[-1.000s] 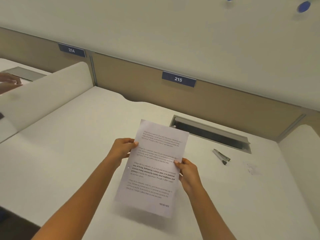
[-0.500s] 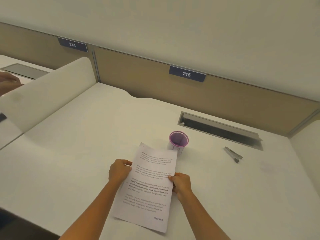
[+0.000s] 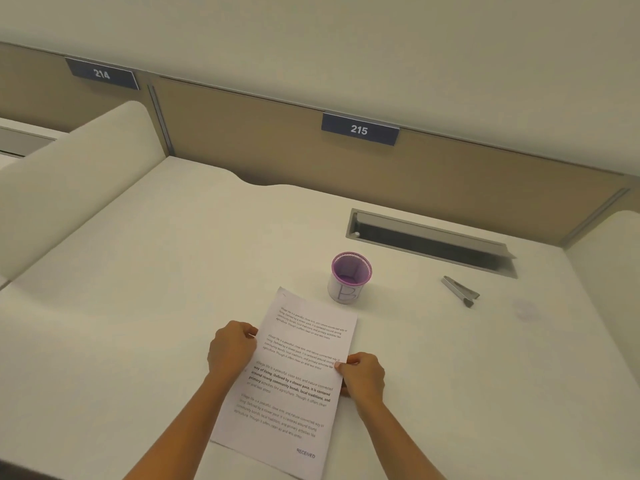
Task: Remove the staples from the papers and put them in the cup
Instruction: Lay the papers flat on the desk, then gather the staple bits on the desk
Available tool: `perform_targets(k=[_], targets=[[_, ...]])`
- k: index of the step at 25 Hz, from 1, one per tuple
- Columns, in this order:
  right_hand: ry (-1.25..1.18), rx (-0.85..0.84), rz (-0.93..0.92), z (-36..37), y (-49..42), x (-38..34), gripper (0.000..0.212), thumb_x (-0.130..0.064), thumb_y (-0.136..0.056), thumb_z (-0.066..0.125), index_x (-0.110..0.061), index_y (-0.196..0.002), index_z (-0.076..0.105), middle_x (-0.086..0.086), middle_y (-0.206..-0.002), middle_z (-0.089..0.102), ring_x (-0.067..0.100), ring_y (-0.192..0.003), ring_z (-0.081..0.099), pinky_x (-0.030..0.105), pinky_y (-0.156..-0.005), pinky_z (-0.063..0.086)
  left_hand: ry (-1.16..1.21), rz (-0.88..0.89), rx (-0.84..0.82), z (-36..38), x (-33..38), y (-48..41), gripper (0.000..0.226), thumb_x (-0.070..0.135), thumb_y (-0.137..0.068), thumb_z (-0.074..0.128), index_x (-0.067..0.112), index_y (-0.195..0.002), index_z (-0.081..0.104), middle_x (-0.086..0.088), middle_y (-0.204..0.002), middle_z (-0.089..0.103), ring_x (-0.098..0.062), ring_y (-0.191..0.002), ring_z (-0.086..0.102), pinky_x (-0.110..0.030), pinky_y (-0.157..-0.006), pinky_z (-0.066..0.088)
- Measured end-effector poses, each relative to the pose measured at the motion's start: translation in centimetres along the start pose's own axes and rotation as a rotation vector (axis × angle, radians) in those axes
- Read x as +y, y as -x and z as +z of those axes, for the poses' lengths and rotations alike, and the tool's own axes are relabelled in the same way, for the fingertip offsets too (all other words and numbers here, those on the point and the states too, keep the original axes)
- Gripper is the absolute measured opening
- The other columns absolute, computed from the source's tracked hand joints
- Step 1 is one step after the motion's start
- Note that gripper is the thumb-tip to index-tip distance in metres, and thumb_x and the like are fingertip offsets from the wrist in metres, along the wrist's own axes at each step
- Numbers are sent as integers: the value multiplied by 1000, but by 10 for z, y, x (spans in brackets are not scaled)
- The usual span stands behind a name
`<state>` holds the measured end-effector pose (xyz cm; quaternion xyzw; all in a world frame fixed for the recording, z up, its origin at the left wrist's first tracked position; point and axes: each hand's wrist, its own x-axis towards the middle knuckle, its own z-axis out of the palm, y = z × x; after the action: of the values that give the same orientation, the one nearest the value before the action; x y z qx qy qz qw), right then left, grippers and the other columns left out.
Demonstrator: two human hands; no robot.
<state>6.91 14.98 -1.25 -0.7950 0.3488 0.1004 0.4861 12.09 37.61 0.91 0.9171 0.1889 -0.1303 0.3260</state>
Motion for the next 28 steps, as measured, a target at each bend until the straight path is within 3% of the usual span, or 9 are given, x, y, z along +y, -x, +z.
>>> perform_targets(k=[4,8,10,13,16,18,21,25,28], targets=[[124,26,-47,0,6,-1,22,-29,-74,75,-17,-86,60,-4,-82,65,19,-75,68,39,-64,60,-30,20,24,3,-2,3,32,11,-83,50,23,-106,69,7,-93,69,-9,-57,55,-22,-54,37],[341,15,-125,-8,13,0,39,-41,-79,70,-15,-102,53,-3,-94,58,23,-92,62,29,-65,43,-54,34,49,9,-3,6,32,12,-83,52,20,-109,67,6,-94,67,-17,-78,57,-26,-66,41],[366,32,-158,-14,14,1,42,-46,-81,66,-14,-104,51,-3,-93,56,24,-90,59,29,-65,38,-96,56,78,10,-1,9,32,13,-85,52,18,-113,65,2,-102,68,-19,-83,58,-29,-69,44],[313,76,-205,-32,9,14,34,-43,-88,58,-16,-107,53,-3,-98,60,20,-92,59,31,-71,45,-183,145,177,15,8,22,32,18,-90,52,15,-121,60,-3,-114,66,-26,-95,63,-35,-73,49],[335,186,-392,-68,-5,44,22,-33,-93,53,-18,-108,58,-6,-105,58,16,-101,54,29,-80,47,-160,278,238,36,34,44,30,19,-92,53,15,-120,62,-3,-113,67,-25,-94,65,-36,-70,51],[399,245,-493,-98,-18,70,24,-29,-93,52,-17,-112,60,-6,-116,58,17,-110,52,28,-88,45,-136,370,207,63,61,61,28,21,-92,53,18,-118,64,0,-111,68,-21,-93,66,-35,-69,53],[509,269,-481,-150,-42,108,37,-32,-96,46,-14,-127,56,1,-143,46,20,-133,40,33,-108,35,-107,497,117,120,105,91,26,20,-90,57,20,-114,66,3,-112,69,-19,-97,67,-36,-76,55],[634,291,-437,-220,-78,145,68,-50,-91,16,-13,-143,40,4,-157,27,19,-147,19,37,-117,17,-200,691,-16,200,160,123,29,21,-89,59,19,-117,66,4,-121,67,-20,-107,65,-35,-89,50],[720,324,-363,-275,-111,168,85,-63,-87,-3,-12,-151,22,6,-161,12,19,-149,5,42,-119,6,-328,842,-82,254,198,142,38,34,-88,47,15,-114,68,-3,-122,68,-21,-109,67,-36,-85,55]])
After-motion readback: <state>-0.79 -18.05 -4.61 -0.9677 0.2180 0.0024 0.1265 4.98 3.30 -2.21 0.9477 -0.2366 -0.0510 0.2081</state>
